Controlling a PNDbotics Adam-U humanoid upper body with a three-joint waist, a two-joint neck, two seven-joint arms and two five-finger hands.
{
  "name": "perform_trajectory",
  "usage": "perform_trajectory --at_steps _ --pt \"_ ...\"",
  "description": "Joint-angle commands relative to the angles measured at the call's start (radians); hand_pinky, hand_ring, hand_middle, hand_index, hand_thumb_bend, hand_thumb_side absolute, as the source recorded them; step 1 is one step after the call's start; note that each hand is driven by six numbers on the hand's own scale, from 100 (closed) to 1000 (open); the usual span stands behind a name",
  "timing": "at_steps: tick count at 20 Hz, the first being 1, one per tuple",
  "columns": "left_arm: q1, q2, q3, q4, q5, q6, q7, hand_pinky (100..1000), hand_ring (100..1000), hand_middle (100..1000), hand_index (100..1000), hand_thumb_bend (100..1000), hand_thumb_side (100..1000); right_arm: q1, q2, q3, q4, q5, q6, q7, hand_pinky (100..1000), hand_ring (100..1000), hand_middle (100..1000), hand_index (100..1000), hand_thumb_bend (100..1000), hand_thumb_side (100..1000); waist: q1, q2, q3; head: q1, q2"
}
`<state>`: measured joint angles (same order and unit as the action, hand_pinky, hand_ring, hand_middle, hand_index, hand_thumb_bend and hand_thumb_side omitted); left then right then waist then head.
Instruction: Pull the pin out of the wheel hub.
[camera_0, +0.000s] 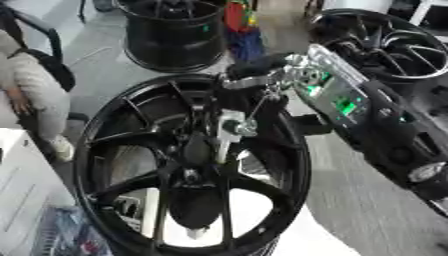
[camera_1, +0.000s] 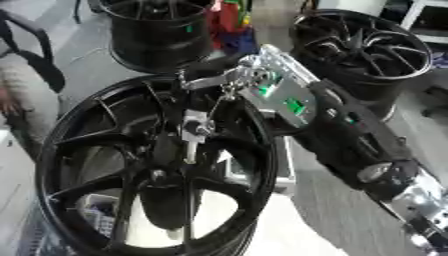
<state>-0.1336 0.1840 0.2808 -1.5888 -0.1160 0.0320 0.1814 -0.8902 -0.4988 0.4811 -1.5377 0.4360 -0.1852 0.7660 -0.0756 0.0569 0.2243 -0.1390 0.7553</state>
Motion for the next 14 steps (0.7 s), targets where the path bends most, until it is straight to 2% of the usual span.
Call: perform_trajectory --at_steps 1,2,3,5,7,9,14 --pt "-0.01 0.026 0.002 -0.012 -0.007 0.001 0.0 581 579 666 748 599 239 -0.025 -0.044 -0.026 -0.049 -0.028 0.018 0.0 459 481 597 730 100 100 0.005 -0.012 -0.003 0.002 0.0" --pt "-0.01 0.026 0.002 -0.012 -0.007 0.001 0.0 581 579 666 748 599 239 -0.022 -0.048 -0.022 -0.053 -0.034 0.022 0.009 497 523 641 783 100 134 0.004 -0.013 -0.004 0.003 -0.001" --pt "-0.009 0.026 0.003 -0.012 -0.007 0.001 0.001 581 579 666 748 599 239 -0.019 -0.05 -0.016 -0.055 -0.038 0.025 0.026 565 605 726 864 159 224 0.004 -0.013 -0.004 0.004 -0.002" --pt "-0.009 0.027 0.004 -0.012 -0.007 0.002 0.001 581 579 666 748 599 239 -0.011 -0.049 -0.002 -0.046 -0.03 0.026 0.076 687 773 838 932 250 327 0.004 -0.013 -0.004 0.004 -0.004" --pt "-0.009 0.026 0.004 -0.012 -0.007 0.002 0.002 581 578 666 748 599 239 -0.006 -0.039 0.01 -0.026 0.0 0.024 0.122 750 834 859 946 266 335 0.004 -0.013 -0.004 0.003 -0.006" --pt "-0.009 0.025 0.003 -0.012 -0.007 0.002 0.001 581 578 666 748 599 239 -0.004 -0.024 0.02 0.003 0.045 0.014 0.136 772 851 852 940 273 339 0.005 -0.013 -0.003 0.002 -0.007" --pt "-0.008 0.023 0.001 -0.011 -0.007 0.001 -0.001 581 578 665 748 600 239 -0.009 0.021 -0.001 0.1 0.12 0.005 0.118 756 835 833 919 262 341 0.009 -0.012 0.002 -0.001 -0.007"
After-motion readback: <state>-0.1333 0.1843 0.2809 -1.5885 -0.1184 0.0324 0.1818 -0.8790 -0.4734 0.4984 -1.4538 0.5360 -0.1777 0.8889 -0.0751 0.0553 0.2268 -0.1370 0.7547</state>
